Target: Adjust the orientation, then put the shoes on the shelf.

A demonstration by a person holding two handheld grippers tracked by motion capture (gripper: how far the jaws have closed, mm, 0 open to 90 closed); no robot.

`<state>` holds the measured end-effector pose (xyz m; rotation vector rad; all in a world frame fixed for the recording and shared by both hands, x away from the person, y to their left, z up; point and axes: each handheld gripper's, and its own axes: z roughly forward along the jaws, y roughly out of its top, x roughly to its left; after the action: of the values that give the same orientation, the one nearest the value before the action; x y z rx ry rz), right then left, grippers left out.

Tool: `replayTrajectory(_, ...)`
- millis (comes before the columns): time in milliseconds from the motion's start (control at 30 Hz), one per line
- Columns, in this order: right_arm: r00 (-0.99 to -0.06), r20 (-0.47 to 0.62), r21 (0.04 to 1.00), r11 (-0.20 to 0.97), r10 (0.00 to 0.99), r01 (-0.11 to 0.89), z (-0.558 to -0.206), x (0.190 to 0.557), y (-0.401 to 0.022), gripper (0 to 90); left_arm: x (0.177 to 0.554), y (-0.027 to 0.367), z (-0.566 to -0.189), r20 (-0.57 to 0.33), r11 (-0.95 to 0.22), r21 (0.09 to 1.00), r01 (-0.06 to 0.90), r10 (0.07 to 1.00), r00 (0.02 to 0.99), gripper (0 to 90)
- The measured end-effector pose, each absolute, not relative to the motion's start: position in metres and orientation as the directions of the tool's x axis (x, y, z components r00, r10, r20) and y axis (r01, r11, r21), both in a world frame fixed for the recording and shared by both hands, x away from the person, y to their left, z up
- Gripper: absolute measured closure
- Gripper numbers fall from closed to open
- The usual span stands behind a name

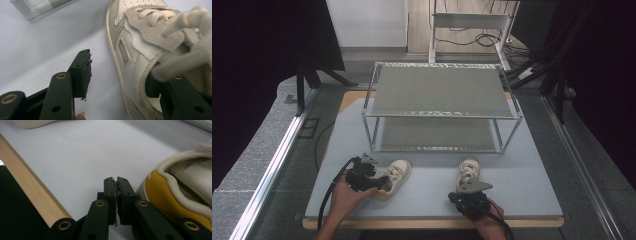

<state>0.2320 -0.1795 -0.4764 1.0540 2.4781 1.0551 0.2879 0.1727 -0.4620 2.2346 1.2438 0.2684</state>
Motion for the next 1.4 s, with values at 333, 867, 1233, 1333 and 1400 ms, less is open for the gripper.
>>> replayTrajectory(333, -0.628, 0.074, 0.715, 0.398, 0.775, 0.575, -0.477, 0.22, -0.226, 84.6, 0.288, 0.174, -0.462, -0.098, -0.41, 0.562, 0.718, 0.829, 0.551, 46.7)
replayTrajectory(867, -0.653, 0.093, 0.773, 0.358, 0.752, 0.523, -0.461, 0.219, -0.238, 75.9, 0.287, 0.175, -0.461, -0.102, -0.408, 0.564, 0.718, 0.828, 0.551, 46.1)
replayTrajectory(1233, -0.655, 0.048, 0.817, 0.347, 0.754, 0.46, -0.433, 0.24, -0.245, 58.8, 0.287, 0.175, -0.461, -0.1, -0.401, 0.565, 0.721, 0.835, 0.542, 43.5)
replayTrajectory(1333, -0.65, 0.043, 0.809, 0.355, 0.759, 0.468, -0.424, 0.255, -0.251, 56.7, 0.288, 0.176, -0.461, -0.101, -0.403, 0.563, 0.722, 0.833, 0.544, 43.1)
replayTrajectory(1400, -0.644, 0.035, 0.801, 0.364, 0.764, 0.475, -0.421, 0.264, -0.254, 54.6, 0.288, 0.176, -0.461, -0.101, -0.405, 0.562, 0.721, 0.832, 0.545, 43.0)
